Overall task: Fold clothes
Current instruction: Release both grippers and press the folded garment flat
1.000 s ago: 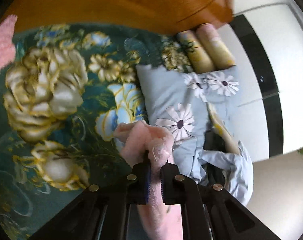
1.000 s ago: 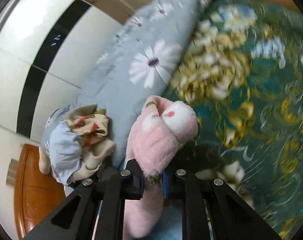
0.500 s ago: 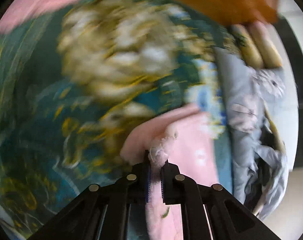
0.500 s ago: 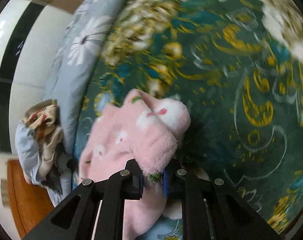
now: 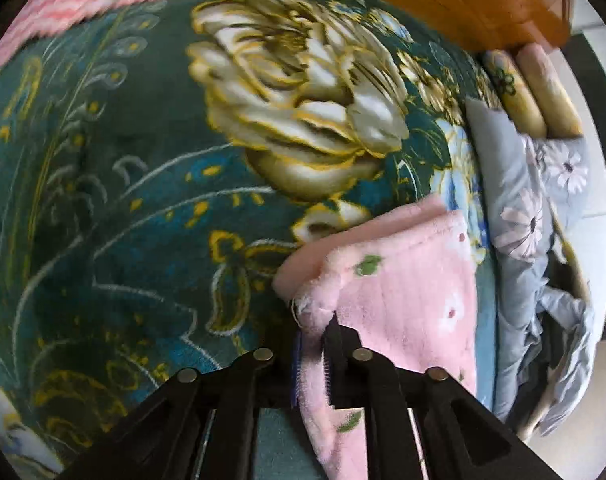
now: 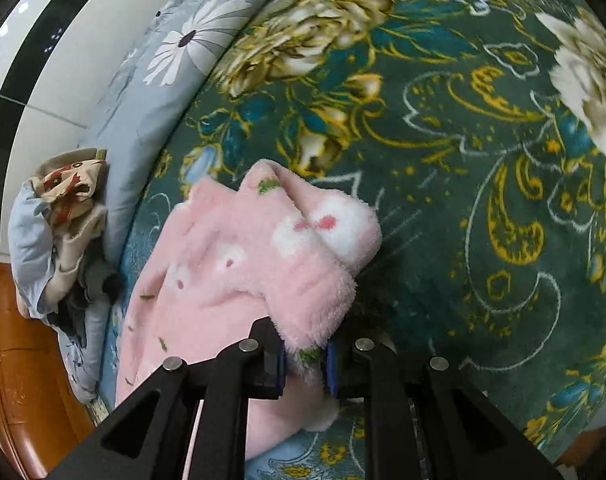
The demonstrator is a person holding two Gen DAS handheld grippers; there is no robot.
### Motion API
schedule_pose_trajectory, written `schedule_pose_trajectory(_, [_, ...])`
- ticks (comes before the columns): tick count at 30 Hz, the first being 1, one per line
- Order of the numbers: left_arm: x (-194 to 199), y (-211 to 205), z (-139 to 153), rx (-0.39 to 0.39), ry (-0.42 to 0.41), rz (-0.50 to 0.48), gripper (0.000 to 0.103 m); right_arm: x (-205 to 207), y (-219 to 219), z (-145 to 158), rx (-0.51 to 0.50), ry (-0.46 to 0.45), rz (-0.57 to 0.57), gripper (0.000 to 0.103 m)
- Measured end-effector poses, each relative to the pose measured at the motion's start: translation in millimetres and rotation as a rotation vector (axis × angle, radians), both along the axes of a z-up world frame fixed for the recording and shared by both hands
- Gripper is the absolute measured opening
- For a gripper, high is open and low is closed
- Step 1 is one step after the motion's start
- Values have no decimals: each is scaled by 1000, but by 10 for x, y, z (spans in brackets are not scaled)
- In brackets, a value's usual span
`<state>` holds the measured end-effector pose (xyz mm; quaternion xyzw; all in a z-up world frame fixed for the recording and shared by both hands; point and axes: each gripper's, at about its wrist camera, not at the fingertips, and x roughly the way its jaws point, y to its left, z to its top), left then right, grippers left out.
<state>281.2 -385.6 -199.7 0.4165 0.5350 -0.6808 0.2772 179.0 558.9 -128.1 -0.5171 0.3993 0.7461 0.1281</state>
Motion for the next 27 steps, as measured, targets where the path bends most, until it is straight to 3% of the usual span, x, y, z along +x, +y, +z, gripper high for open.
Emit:
schedule_pose_trajectory(2, [6, -40, 27, 19, 5, -6, 14, -26, -5, 58, 4, -2, 14, 24])
schedule_pose_trajectory(5, [26, -78, 156, 28, -7, -20, 31, -17, 10, 220, 58, -6, 8, 50])
schedule_pose_trajectory(8, [-18, 19, 349, 20, -8, -69, 42, 51, 30, 394, 111, -1, -37, 51])
schedule_pose_trajectory(10, [-305, 161, 343, 22, -36, -109, 43, 29, 15, 489, 114, 2, -53, 51])
schedule_pose_trajectory(17, [-1308, 660, 324, 30, -135, -252, 46, -646, -657, 516, -25, -36, 69, 51])
schedule_pose_trajectory(20, [-1738, 873, 316, 34, -177, -312, 45, -904, -982, 416, -26, -114, 114, 51])
schedule_pose_trajectory(22, [-1952, 1014, 287, -15, -247, -367, 46, -1063, -1133, 309, 12, -191, 123, 51])
schedule_pose_trajectory(27, [-2163, 1158, 29, -51, -387, -412, 45, -1208, -1224, 87, 65, -296, 60, 47])
